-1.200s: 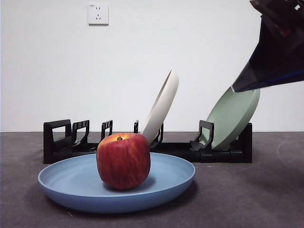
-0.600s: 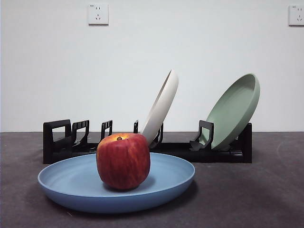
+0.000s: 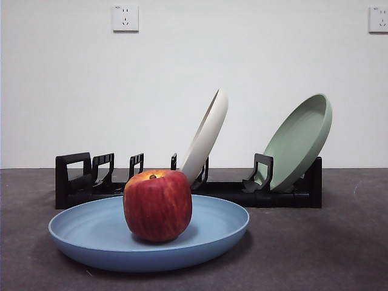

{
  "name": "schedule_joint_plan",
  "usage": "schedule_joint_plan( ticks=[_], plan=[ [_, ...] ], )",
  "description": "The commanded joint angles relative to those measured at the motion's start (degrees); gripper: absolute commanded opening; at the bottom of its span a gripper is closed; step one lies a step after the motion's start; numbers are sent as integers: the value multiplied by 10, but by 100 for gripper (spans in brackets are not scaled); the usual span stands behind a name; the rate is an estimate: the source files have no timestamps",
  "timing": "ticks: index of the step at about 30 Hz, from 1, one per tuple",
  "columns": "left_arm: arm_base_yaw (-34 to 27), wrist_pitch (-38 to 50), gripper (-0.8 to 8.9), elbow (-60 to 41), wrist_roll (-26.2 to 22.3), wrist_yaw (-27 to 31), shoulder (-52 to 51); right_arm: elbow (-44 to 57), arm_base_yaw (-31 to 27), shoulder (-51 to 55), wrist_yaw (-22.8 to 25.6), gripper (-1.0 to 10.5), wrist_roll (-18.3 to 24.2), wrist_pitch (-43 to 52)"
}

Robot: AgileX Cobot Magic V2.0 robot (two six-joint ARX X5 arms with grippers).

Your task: Take the blue plate from the plate rack,put the plate on the table,take the apple from the table,put the apple in the plate

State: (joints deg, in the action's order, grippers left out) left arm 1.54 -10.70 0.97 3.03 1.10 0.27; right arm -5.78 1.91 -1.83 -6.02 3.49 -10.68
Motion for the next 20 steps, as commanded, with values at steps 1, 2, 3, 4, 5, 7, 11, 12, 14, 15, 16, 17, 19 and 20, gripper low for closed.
schedule_joint_plan(
  ticks=[1, 2, 3, 4, 5, 7, 11, 12, 14, 15, 16, 17, 19, 20],
  plan=[
    [-2, 3, -1, -8, 2, 2, -2, 26, 0, 14, 0, 0, -9, 5],
    [-2, 3, -1, -8, 2, 2, -2, 33, 0, 18, 0, 0, -14, 3],
    [-2, 3, -1, -8, 2, 2, -2, 37, 0, 18, 0, 0, -18, 3],
    [-2, 3, -1, -8, 2, 2, -2, 43, 0, 18, 0, 0, -25, 3],
    [-2, 3, -1, -8, 2, 2, -2, 47, 0, 18, -1, 0, -28, 3],
    [-2, 3, -1, -8, 2, 2, -2, 54, 1, 18, 0, 0, -34, 4],
    [-2, 3, -1, -8, 2, 2, -2, 54, 1, 18, 2, 0, -34, 4],
    [-2, 3, -1, -8, 2, 2, -2, 54, 1, 18, 3, 0, -34, 4],
    [-2, 3, -1, -8, 2, 2, -2, 54, 1, 18, 4, 0, -34, 4],
    [-2, 3, -1, -8, 2, 2, -2, 54, 1, 18, 3, 0, -34, 4],
    [-2, 3, -1, -8, 2, 2, -2, 54, 1, 18, 3, 0, -41, 4],
    [-2, 3, -1, -8, 2, 2, -2, 54, 1, 18, 3, 0, -49, 4],
    [-2, 3, -1, -8, 2, 2, -2, 54, 1, 18, 3, 0, -51, 4],
    [-2, 3, -1, -8, 2, 2, -2, 54, 1, 18, 4, 0, -51, 4]
  ],
)
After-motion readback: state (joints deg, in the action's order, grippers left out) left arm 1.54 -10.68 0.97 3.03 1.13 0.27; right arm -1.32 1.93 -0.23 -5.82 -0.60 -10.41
